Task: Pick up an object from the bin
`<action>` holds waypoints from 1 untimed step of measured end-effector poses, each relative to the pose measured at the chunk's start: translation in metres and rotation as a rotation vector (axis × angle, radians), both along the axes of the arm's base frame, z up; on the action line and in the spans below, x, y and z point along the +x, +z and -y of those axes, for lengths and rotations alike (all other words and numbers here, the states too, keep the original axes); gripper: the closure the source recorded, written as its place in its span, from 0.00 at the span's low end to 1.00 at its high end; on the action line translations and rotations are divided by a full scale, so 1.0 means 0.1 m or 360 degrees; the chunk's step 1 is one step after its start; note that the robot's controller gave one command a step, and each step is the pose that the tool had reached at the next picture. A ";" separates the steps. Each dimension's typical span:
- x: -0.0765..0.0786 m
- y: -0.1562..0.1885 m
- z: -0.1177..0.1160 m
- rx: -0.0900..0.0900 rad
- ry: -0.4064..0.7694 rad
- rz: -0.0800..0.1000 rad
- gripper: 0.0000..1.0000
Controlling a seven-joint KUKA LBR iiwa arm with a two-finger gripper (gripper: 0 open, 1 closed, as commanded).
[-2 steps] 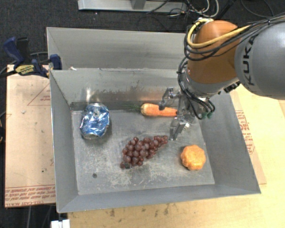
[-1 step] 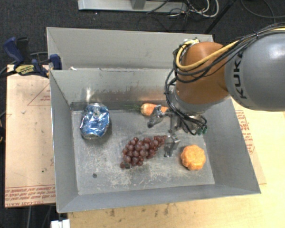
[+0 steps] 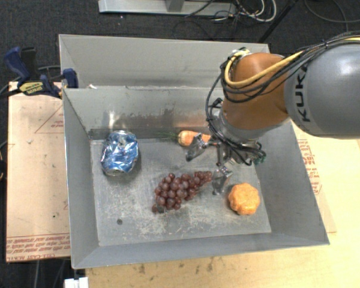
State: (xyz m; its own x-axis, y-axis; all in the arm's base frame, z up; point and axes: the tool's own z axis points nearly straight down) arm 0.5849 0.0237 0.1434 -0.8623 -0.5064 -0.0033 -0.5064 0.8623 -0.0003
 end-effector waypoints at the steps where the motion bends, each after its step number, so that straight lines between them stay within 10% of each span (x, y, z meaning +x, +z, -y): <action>1: -0.08 -0.73 -0.16 0.0001 0.0077 0.0007 0.00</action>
Offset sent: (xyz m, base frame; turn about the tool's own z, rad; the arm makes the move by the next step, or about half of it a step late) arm 0.0020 0.0094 -0.0734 -0.1333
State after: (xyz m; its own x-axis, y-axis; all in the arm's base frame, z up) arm 0.5768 0.0395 0.0706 -0.8368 -0.5474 -0.0073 -0.5474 0.8368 -0.0020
